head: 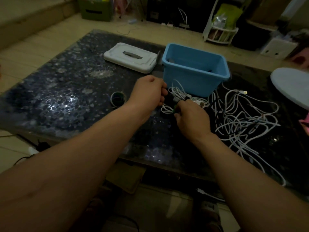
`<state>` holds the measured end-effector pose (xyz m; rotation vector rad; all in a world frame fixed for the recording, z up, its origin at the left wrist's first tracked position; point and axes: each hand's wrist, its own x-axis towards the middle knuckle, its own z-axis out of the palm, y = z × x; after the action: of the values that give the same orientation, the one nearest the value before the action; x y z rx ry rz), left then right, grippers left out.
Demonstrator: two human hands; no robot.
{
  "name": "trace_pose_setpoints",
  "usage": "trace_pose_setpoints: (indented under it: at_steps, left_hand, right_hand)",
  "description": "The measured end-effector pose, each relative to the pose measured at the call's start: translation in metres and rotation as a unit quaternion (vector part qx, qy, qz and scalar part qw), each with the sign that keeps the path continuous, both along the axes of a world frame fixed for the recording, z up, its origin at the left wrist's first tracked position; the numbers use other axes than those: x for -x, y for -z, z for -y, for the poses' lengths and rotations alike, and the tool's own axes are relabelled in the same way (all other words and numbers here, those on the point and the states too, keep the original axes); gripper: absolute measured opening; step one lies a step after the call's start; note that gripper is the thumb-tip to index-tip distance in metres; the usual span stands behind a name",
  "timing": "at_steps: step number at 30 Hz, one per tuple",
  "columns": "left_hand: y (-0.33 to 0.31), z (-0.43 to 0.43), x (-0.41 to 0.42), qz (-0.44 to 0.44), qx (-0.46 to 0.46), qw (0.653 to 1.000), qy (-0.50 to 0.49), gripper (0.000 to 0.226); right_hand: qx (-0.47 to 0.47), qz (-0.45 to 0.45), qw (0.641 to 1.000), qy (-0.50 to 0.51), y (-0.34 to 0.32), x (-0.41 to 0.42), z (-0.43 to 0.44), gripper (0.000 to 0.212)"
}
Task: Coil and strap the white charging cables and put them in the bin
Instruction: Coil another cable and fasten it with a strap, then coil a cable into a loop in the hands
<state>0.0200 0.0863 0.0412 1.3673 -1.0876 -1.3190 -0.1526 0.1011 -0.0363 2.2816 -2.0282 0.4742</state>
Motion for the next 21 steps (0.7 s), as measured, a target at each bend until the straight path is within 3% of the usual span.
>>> trace_pose_setpoints:
  at_steps: [6,11,13,17,21]
  left_hand:
    - [0.007,-0.015,0.038,0.047,0.024,0.996,0.079,0.018]
    - [0.023,-0.038,0.071,0.168,0.052,0.973,0.152,0.019]
    - [0.026,-0.047,0.080,0.207,0.051,0.958,0.189,0.018]
    - [0.021,-0.061,0.090,0.242,0.063,0.944,0.214,0.019]
    - [0.013,-0.070,0.094,0.258,0.071,0.938,0.220,0.021]
  right_hand:
    - [-0.026,0.117,0.993,0.012,-0.040,0.051,-0.026,0.009]
    - [-0.066,0.167,0.983,0.046,-0.063,0.092,-0.071,0.008]
    - [-0.128,0.139,0.981,0.045,-0.069,0.101,-0.086,0.012]
    - [-0.287,0.000,0.957,0.044,-0.057,0.105,-0.115,0.033]
    - [-0.315,-0.044,0.947,0.051,-0.038,0.098,-0.130,0.036]
